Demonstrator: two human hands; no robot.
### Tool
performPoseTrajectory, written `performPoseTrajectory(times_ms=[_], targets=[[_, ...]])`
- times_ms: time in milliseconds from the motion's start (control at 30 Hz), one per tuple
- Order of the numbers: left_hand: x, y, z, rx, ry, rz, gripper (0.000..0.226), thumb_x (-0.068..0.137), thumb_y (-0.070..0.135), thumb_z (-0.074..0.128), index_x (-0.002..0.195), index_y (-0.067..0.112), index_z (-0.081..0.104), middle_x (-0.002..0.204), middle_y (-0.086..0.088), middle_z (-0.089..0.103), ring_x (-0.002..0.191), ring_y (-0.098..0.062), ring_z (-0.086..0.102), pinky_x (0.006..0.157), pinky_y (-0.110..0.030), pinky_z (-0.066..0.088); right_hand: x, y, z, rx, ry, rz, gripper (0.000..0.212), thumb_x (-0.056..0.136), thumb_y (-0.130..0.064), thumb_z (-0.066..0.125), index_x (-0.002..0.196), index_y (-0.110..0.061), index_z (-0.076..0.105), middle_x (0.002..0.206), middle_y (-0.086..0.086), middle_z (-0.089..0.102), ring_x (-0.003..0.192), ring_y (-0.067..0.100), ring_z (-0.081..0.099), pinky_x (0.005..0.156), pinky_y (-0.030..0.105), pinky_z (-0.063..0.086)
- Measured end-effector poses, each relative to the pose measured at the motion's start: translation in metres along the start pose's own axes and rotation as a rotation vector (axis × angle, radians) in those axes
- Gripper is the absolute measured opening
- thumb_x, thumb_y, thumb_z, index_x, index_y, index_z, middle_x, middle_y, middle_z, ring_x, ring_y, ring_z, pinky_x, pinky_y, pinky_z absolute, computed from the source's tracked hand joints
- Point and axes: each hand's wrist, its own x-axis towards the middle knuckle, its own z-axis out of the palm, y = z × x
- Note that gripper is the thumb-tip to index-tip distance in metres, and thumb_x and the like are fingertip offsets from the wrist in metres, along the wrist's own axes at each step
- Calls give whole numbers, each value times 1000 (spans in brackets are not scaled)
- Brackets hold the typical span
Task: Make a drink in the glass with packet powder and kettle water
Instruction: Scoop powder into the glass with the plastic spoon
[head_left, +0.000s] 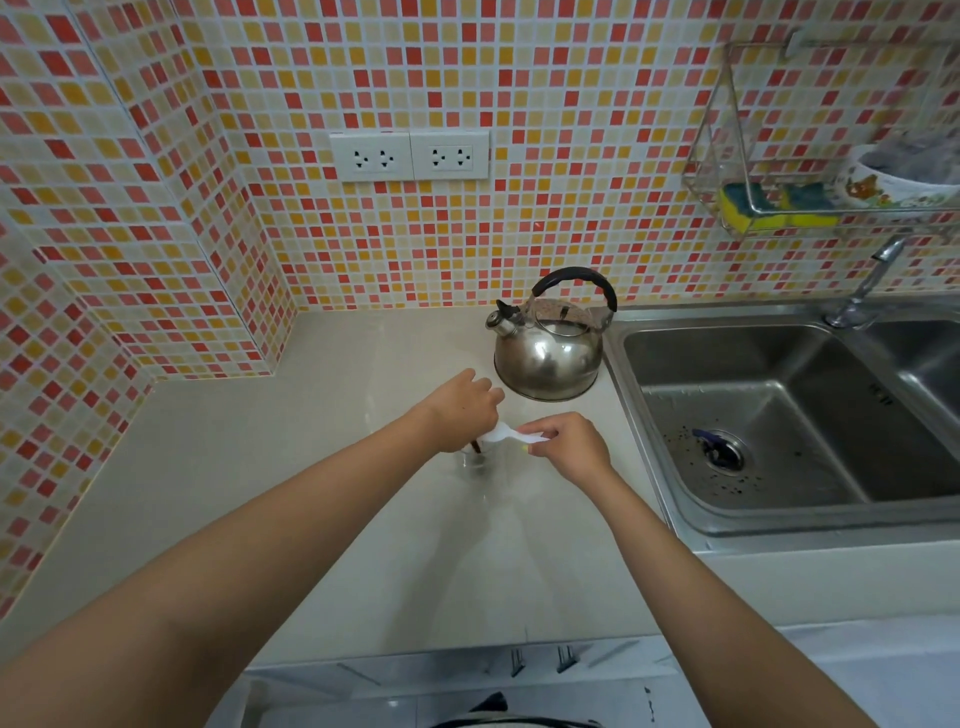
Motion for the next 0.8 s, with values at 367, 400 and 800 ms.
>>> performPoseTrajectory(times_ms=[367, 400, 800], targets=[[6, 7, -9, 139, -54, 96, 27, 90, 16, 64, 116, 8, 64, 111, -9, 62, 101, -23, 55, 77, -29, 36, 1, 2, 2, -30, 5, -22, 27, 81, -11, 70, 105, -22, 75, 112, -3, 73, 99, 16, 65, 84, 32, 53], [6, 8, -9, 160, -54, 107, 26, 91, 16, 63, 116, 8, 64, 111, -9, 62, 102, -23, 56, 79, -30, 38, 1, 2, 2, -26, 7, -22, 27, 81, -11, 70, 105, -22, 75, 112, -3, 73, 100, 16, 65, 85, 32, 53], [11, 15, -12, 258, -57, 121, 22, 91, 16, 61, 112, 9, 67, 103, -4, 68, 97, -21, 60, 73, -30, 31, 4, -1, 2, -117, 3, -31, 29, 83, -11, 67, 109, -23, 73, 118, -1, 70, 110, 17, 63, 89, 34, 53]])
